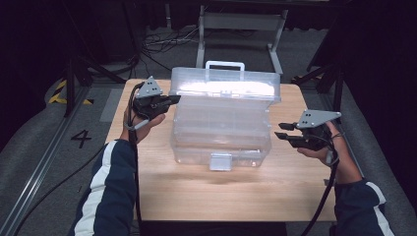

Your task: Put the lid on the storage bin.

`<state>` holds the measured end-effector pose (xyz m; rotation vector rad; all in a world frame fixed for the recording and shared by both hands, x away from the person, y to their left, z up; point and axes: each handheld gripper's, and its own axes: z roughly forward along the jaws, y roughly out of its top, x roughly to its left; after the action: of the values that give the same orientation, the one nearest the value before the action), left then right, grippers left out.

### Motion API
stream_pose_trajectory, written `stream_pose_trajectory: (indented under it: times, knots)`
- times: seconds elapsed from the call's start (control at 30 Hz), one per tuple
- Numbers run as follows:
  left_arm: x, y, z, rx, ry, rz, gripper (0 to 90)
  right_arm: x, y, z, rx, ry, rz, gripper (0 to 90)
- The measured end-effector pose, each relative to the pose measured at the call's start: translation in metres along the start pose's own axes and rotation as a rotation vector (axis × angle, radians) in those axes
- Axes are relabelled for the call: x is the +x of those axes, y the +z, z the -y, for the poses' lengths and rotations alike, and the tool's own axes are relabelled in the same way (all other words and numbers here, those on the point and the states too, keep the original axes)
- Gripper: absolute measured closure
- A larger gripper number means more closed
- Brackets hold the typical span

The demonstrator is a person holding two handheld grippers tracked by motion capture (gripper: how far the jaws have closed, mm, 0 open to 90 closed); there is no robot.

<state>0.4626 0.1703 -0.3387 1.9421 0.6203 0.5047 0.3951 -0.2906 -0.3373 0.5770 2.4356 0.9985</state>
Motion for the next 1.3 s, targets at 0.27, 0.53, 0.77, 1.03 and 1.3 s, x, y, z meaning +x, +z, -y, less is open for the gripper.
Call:
stream_pose_trajectory:
  times: [0.27,0.53,0.77,1.03,1.3]
  knots:
    - [-0.005,-0.001,0.008,-0.005,0.002,0.017,90.0,0.002,0.009,0.009,0.016,0.033,-0.011,60.0]
    - [-0.012,-0.005,0.013,0.004,0.018,0.030,90.0,0.004,0.010,0.013,0.024,0.039,-0.016,58.7]
    - [-0.020,-0.008,0.018,0.021,0.033,0.062,90.0,0.004,0.013,0.015,0.033,0.047,-0.023,57.5]
    - [-0.026,-0.010,0.025,0.066,0.040,0.074,90.0,0.003,0.015,0.017,0.037,0.058,-0.021,57.2]
    - [-0.030,-0.011,0.027,0.177,0.041,0.135,90.0,0.001,0.015,0.019,0.041,0.064,-0.025,57.0]
